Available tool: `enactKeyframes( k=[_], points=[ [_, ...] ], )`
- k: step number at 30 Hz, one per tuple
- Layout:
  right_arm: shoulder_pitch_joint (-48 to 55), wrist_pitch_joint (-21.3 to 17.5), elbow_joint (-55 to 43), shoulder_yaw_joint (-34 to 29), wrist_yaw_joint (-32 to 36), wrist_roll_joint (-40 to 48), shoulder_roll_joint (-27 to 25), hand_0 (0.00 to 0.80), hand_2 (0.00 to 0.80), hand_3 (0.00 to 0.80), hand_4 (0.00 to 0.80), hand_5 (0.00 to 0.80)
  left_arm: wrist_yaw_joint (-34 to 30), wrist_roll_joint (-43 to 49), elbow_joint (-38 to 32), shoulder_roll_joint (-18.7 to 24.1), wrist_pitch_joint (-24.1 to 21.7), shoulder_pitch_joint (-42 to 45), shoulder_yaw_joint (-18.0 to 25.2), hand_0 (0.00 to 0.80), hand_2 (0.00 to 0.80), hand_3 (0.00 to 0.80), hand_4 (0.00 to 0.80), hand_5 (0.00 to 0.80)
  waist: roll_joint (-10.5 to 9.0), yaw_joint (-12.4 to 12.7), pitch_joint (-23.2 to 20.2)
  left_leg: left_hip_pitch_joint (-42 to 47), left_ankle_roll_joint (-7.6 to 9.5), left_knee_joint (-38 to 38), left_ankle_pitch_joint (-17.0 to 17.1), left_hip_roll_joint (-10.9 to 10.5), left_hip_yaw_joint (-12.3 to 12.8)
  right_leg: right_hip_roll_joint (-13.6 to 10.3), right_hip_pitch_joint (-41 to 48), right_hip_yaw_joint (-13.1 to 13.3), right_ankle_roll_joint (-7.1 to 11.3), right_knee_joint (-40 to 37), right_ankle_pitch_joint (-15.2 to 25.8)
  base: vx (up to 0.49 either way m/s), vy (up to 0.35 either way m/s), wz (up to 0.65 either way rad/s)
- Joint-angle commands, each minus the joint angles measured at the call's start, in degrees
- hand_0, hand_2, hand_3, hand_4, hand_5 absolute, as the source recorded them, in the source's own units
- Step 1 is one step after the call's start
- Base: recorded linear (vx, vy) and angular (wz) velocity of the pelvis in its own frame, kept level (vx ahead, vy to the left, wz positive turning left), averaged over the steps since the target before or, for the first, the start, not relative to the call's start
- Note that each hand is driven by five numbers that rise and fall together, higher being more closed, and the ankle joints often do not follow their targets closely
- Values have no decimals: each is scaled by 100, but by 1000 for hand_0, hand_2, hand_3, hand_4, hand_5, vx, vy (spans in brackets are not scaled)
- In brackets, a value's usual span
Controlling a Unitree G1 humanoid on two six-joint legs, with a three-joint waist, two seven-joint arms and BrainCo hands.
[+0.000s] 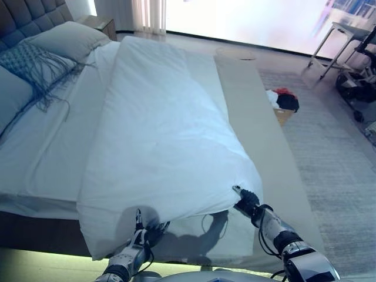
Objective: Make the bed neatly
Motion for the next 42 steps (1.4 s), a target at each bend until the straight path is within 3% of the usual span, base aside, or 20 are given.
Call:
enactKeyframes(
  k=[1, 6, 23, 24, 26, 36, 42],
  points=[
    [-168, -342, -57, -360, 212, -37, -502, 800, 800, 800, 800, 800, -293, 74, 247, -26, -270, -473, 175, 800, 800, 800, 800, 800, -74, 76, -214, -288, 117, -3, -127, -64, -75, -139, 543, -221, 346, 24, -618, 1, 23, 4],
    [-117, -372, 27, -364, 207, -90, -467, 800, 800, 800, 800, 800, -221, 67, 234, -8, -494, -499, 268, 800, 800, 800, 800, 800, -43, 76, -247, -280, 116, -3, -123, -83, -84, -159, 556, -228, 337, 24, -626, 0, 0, 0],
    [-30, -290, 216, -442, 216, -225, -509, 794, 794, 794, 794, 794, -265, 14, 179, 35, -507, -513, 391, 800, 800, 800, 800, 800, 16, 79, -260, -262, 128, -3, -136, -128, -151, -162, 586, -231, 324, 24, -643, 0, 2, 1],
    [-23, -229, 244, -439, 193, -281, -512, 0, 0, 0, 0, 0, -288, 23, 183, 42, -525, -512, 406, 800, 800, 800, 800, 800, 14, 81, -259, -263, 129, -3, -136, -128, -153, -163, 585, -230, 323, 24, -643, 0, 0, 0],
    [-14, -88, 310, -428, 123, -454, -523, 0, 0, 0, 0, 0, -318, 51, 183, 58, -564, -520, 442, 800, 800, 800, 800, 800, 11, 85, -262, -268, 129, -3, -134, -127, -152, -167, 586, -232, 326, 24, -643, 0, 0, 0],
    [690, 1111, 1350, -162, 1009, -1778, -395, 0, 0, 0, 0, 0, -879, 319, 433, 295, -867, -403, 925, 800, 800, 800, 800, 800, 54, 179, -257, -331, 136, -3, -98, -168, -246, -204, 588, -306, 318, 24, -655, -22, 14, 3],
    [994, 1226, 1820, -312, 978, -1893, -294, 0, 0, 0, 0, 0, -1348, 329, 410, 492, -1016, -259, 1305, 800, 800, 800, 800, 800, 175, 223, -245, -376, 143, -3, -78, -229, -344, -244, 600, -371, 317, 24, -668, -34, 40, 5]
  ],
)
